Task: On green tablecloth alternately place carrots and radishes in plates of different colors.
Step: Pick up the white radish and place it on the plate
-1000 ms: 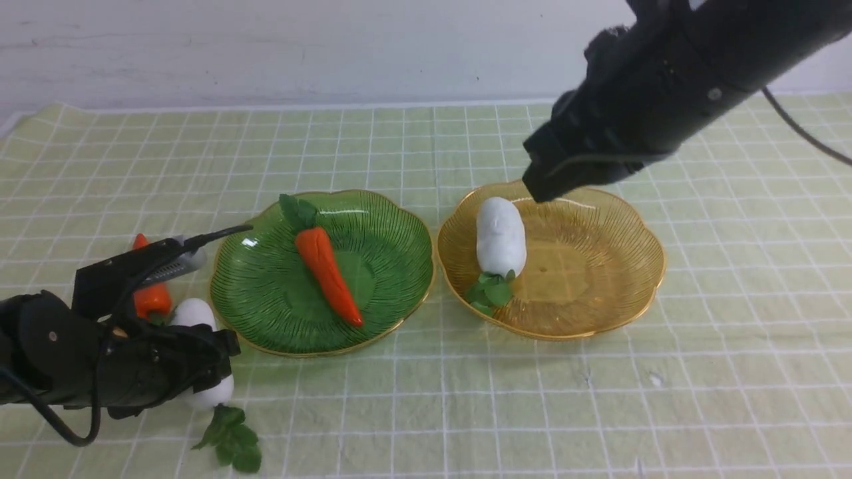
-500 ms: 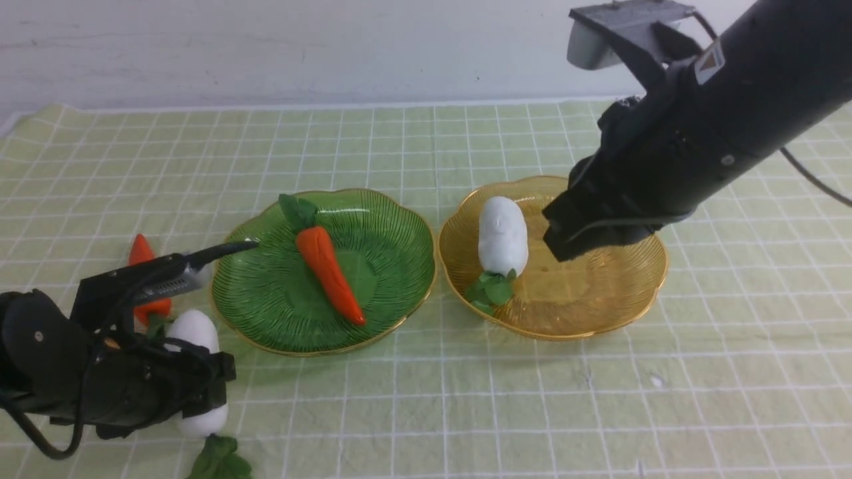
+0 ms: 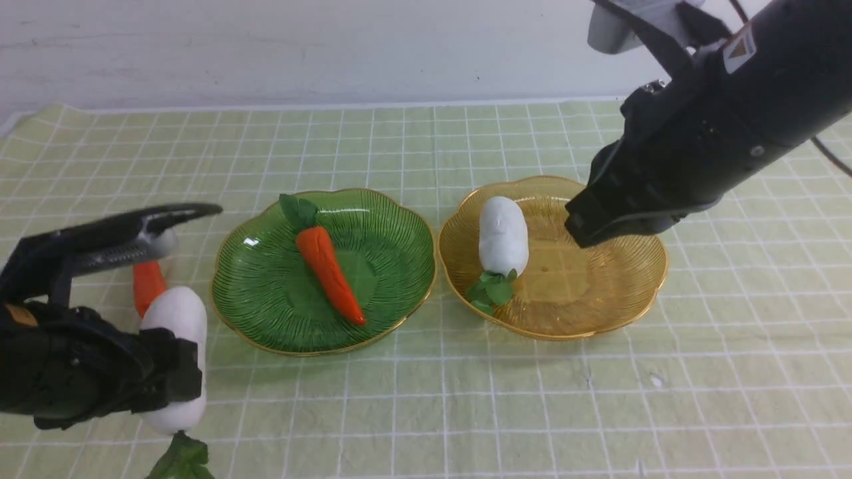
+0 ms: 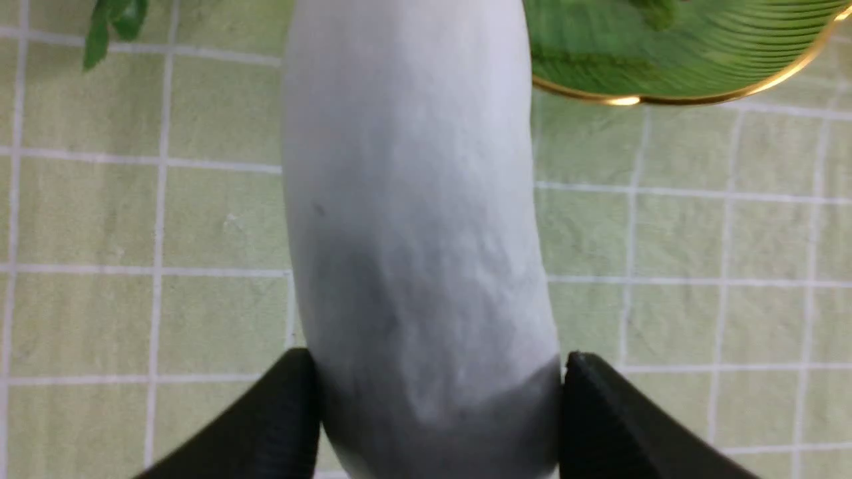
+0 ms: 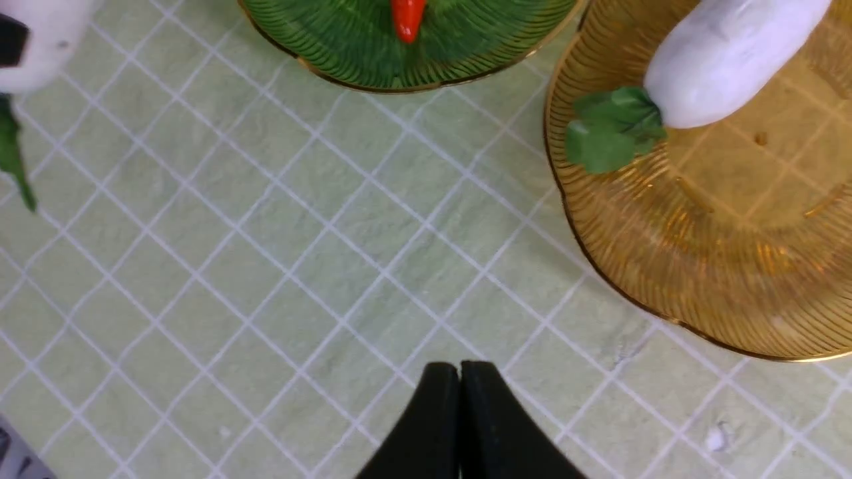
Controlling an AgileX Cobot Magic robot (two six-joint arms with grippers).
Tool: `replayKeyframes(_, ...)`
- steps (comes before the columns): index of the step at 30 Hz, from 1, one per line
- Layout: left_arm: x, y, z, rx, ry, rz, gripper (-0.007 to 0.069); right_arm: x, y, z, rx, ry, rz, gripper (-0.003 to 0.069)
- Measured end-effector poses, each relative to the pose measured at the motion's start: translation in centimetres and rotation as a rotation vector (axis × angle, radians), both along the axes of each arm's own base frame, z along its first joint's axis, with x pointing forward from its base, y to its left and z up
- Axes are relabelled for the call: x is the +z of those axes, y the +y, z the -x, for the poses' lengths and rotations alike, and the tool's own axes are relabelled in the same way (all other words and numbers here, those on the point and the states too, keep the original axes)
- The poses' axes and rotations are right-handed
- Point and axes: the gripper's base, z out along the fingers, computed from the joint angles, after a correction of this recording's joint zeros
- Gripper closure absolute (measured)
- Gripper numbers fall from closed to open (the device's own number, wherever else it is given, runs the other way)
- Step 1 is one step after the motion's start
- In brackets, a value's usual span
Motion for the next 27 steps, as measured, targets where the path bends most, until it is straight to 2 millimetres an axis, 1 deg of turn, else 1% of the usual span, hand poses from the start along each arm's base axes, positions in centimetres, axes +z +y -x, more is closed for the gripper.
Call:
replayKeyframes(2,2.0,-0.3,-0.3,-0.016,-0.006,0.028,0.0212,-0.1,-0.3,-0.1,-0.008,-0.017,0.032,0.0673)
replayKeyframes(4,3.6,-0.5,-0.7,-0.030,-0.026,0.039,0.0212,-0.1,-0.5,0.0,-0.027,-0.017,0.041,0.0673)
replayKeyframes(5,4.3,-0.5,-1.0,-0.034,-0.037,0.044,0.0212,-0.2,-0.7,0.2,-0.038,-0.011,0.040,0.0673)
replayKeyframes(6,4.6,-0.6,-1.3,-0.037,-0.039,0.046,0.0212,-0.1,-0.8,0.5,-0.046,-0.010,0.035,0.0673)
replayKeyframes(7,5.4,-0.7,-2.1,-0.039,-0.049,0.053,0.0212,-0.2,-1.2,1.1,-0.055,-0.008,0.034,0.0673)
replayKeyframes(10,5.9,-0.9,-3.3,-0.044,-0.036,0.067,0.0212,-0.4,-2.2,2.7,-0.062,-0.010,0.048,0.0673)
replayKeyframes(11,6.0,-1.1,-4.2,-0.050,-0.022,0.078,0.0212,-0.7,-2.8,3.4,-0.067,-0.009,0.063,0.0673)
replayKeyframes(12,5.8,-1.4,-4.8,-0.058,-0.006,0.081,0.0212,-0.6,-3.3,4.2,-0.073,-0.019,0.067,0.0673)
replayKeyframes(13,5.9,-1.5,-4.9,-0.061,-0.006,0.082,0.0212,-0.6,-3.6,4.6,-0.075,-0.022,0.070,0.0673)
replayKeyframes(14,5.4,-2.5,-6.3,-0.094,0.021,0.085,0.0212,-0.7,-4.4,5.8,-0.085,-0.032,0.076,0.0673)
replayKeyframes(16,4.8,-4.5,-8.1,-0.153,0.047,0.086,0.0212,-1.1,-5.7,8.0,-0.100,-0.043,0.078,0.0673)
replayKeyframes(18,4.4,-6.3,-9.5,-0.203,0.062,0.090,0.0212,-1.2,-6.6,9.5,-0.105,-0.057,0.073,0.0673)
replayKeyframes(20,3.6,-8.9,-11.2,-0.262,0.084,0.097,0.0212,-1.5,-7.6,11.3,-0.106,-0.076,0.064,0.0673)
replayKeyframes(21,3.5,-10.3,-12.2,-0.290,0.080,0.101,0.0212,-1.7,-8.1,12.1,-0.107,-0.084,0.061,0.0673)
replayKeyframes(23,2.7,-12.9,-14.0,-0.338,0.086,0.105,0.0212,-2.1,-8.9,13.5,-0.108,-0.104,0.049,0.0673)
replayKeyframes(24,2.6,-13.1,-14.2,-0.343,0.087,0.105,0.0212,-2.1,-9.0,13.7,-0.109,-0.113,0.044,0.0673)
replayKeyframes(25,1.9,-15.1,-15.5,-0.377,0.085,0.105,0.0212,-2.5,-9.4,14.6,-0.111,-0.131,0.032,0.0673)
replayKeyframes(26,1.6,-16.0,-16.0,-0.394,0.084,0.105,0.0212,-2.8,-9.6,14.9,-0.112,-0.142,0.025,0.0673)
replayKeyframes(27,1.1,-17.6,-17.0,-0.418,0.078,0.107,0.0212,-3.2,-9.9,15.4,-0.113,-0.151,0.021,0.0673)
